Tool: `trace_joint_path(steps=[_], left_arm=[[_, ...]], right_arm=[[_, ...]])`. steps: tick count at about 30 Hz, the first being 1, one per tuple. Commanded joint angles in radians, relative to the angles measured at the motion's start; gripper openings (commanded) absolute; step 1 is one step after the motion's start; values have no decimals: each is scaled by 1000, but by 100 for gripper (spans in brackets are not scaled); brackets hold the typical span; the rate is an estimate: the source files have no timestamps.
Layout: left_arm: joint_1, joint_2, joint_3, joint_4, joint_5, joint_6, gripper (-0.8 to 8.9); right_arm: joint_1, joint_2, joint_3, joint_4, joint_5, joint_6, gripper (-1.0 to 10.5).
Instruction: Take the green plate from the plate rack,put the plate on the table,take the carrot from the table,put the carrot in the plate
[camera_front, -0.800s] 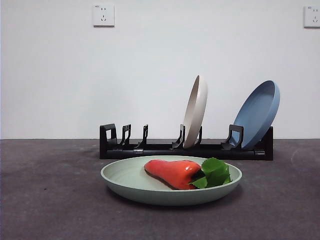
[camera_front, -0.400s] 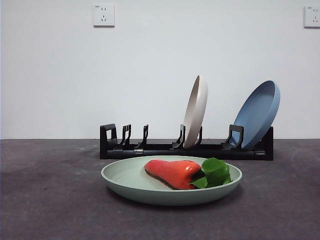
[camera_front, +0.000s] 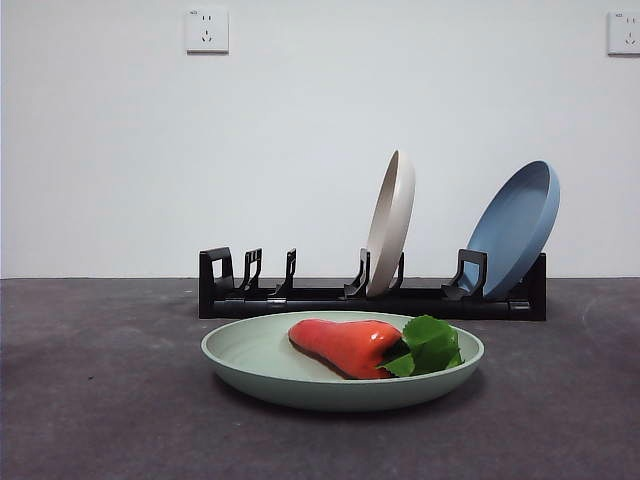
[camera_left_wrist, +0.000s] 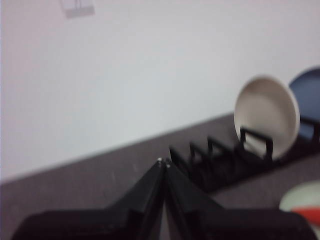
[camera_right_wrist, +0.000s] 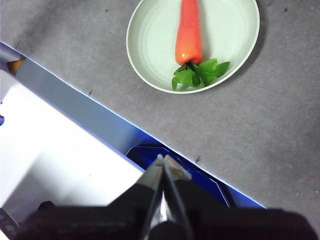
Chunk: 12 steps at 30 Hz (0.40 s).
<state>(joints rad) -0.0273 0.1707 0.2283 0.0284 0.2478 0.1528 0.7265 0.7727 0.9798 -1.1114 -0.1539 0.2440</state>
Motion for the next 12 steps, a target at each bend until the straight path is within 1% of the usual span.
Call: trace_joint_path(steps=[1, 5, 10, 12], left_arm=[[4, -50, -84, 5, -19, -39, -2], [4, -114, -159, -9, -18, -50, -3], [4, -165, -204, -64, -21, -53, -2], [4, -169, -214, -95, -37, -57, -2]], right_arm=[[2, -2, -5, 3, 3, 6, 1], [2, -2, -5, 3, 3, 6, 1], [2, -2, -5, 3, 3, 6, 1], [2, -2, -5, 3, 3, 6, 1]])
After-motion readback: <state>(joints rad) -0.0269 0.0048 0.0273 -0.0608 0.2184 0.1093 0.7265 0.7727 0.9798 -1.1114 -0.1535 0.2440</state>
